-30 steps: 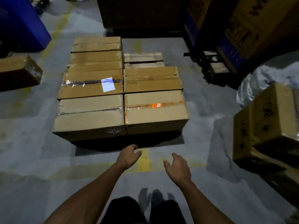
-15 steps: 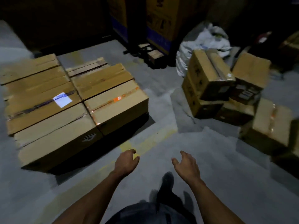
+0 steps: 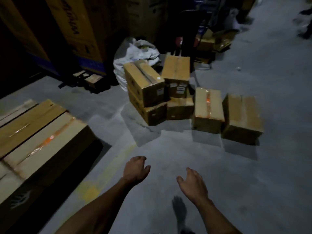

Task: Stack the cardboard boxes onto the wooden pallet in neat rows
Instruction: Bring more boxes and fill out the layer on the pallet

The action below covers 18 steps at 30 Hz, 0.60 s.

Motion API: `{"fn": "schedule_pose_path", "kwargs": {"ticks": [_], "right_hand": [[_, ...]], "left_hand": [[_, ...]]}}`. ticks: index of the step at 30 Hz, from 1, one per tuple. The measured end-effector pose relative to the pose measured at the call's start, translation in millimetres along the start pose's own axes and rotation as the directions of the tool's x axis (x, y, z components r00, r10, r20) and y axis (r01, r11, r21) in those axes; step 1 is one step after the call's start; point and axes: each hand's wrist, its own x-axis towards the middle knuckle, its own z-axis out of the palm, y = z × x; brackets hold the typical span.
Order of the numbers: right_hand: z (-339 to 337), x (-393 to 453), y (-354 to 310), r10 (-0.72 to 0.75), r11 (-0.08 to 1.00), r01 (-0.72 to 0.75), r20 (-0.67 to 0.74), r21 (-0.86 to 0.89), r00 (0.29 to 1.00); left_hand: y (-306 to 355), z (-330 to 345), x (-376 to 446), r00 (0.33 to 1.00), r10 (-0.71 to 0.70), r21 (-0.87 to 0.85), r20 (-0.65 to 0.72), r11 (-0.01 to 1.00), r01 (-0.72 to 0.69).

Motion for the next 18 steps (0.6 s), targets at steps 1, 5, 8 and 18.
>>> {"fn": "schedule_pose_path", "kwargs": {"ticks": [1, 5, 8, 18], "right_hand": [[-17.8, 8.9, 20.0, 0.009, 1.0, -0.009, -0.01, 0.003, 1.0], [-91.7, 33.8, 83.6, 0.062, 0.998, -0.059, -0.071, 0.037, 0.996], [-141.8, 57.4, 119.6, 0.103, 0.992, -0.095, -0.101, 0.087, 0.989], [-287.1, 211.3, 238.9, 0.242, 0.966, -0.221, -0.179, 0.132, 0.954]], "left_hand": [[31.1, 1.1, 13.5, 1.0, 0.023, 0.009, -0.006, 1.0, -0.023], [144.7, 1.8, 57.3, 0.992, 0.122, 0.03, -0.016, 0.992, -0.121], [216.4, 2.9, 91.8, 0.984, 0.177, 0.047, 0.003, 0.983, -0.177], [419.4, 40.1, 271.0, 0.934, 0.351, 0.025, 0.07, 0.935, -0.353]]}}
